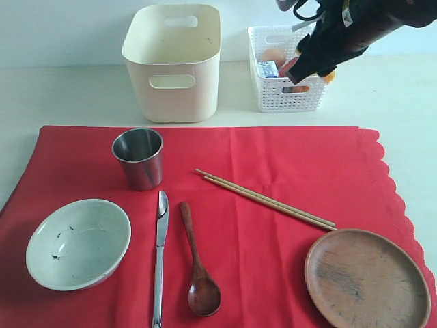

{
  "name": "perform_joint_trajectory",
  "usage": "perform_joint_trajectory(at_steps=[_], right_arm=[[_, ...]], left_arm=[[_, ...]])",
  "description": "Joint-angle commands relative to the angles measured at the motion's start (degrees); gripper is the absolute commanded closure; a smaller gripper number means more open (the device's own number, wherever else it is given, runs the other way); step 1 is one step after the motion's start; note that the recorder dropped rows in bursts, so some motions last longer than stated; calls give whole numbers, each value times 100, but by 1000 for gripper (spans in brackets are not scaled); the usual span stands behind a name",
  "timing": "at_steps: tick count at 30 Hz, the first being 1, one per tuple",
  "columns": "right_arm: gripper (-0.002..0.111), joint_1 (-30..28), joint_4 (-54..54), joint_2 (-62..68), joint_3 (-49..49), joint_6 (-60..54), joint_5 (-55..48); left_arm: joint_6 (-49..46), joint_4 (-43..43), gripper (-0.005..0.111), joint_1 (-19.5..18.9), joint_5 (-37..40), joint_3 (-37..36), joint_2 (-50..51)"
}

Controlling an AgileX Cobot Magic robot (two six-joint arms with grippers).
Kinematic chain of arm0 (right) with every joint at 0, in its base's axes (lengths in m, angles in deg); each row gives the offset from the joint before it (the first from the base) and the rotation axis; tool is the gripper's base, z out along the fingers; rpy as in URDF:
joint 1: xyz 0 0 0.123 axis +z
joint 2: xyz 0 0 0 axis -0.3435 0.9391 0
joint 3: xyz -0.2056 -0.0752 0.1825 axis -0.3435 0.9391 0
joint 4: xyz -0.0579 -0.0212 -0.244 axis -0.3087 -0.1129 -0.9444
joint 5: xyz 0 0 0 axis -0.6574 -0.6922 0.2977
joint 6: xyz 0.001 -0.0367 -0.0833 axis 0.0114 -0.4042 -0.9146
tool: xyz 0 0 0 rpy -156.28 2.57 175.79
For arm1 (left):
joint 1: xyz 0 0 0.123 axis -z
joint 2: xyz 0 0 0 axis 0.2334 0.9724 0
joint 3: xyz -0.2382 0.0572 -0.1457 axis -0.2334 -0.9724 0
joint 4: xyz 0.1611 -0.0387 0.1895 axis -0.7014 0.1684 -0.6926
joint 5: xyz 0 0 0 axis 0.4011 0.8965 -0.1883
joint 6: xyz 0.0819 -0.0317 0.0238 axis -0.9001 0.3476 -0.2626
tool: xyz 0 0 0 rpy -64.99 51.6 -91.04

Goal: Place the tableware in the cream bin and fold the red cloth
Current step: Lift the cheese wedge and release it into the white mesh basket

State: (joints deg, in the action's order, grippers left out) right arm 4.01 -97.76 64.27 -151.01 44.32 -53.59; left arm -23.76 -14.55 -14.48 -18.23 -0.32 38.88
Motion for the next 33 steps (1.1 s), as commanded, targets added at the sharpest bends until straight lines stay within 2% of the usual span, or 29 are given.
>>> perform_joint_trajectory(at_steps=[1, 4, 9, 18, 29, 33], right_arm=[[108, -285, -19, 276, -237, 240, 506], [108, -411, -19, 531, -414, 400, 758], [108, -512, -7, 1416, -1270, 715, 1113], [108, -613, -50, 2796, -2698, 1595, 1172], [108, -720, -75, 3024, -2754, 1792, 1238], [100, -720, -75, 3098, -2754, 1792, 1238]], left_arm=[[-1, -1, 104, 33, 15, 1, -34], [-1, -1, 104, 33, 15, 1, -34], [-1, -1, 104, 33, 15, 1, -34], [-1, -1, 104, 33, 15, 1, -34], [-1, -1, 104, 33, 15, 1, -34], [-1, -1, 104, 33, 15, 1, -34]])
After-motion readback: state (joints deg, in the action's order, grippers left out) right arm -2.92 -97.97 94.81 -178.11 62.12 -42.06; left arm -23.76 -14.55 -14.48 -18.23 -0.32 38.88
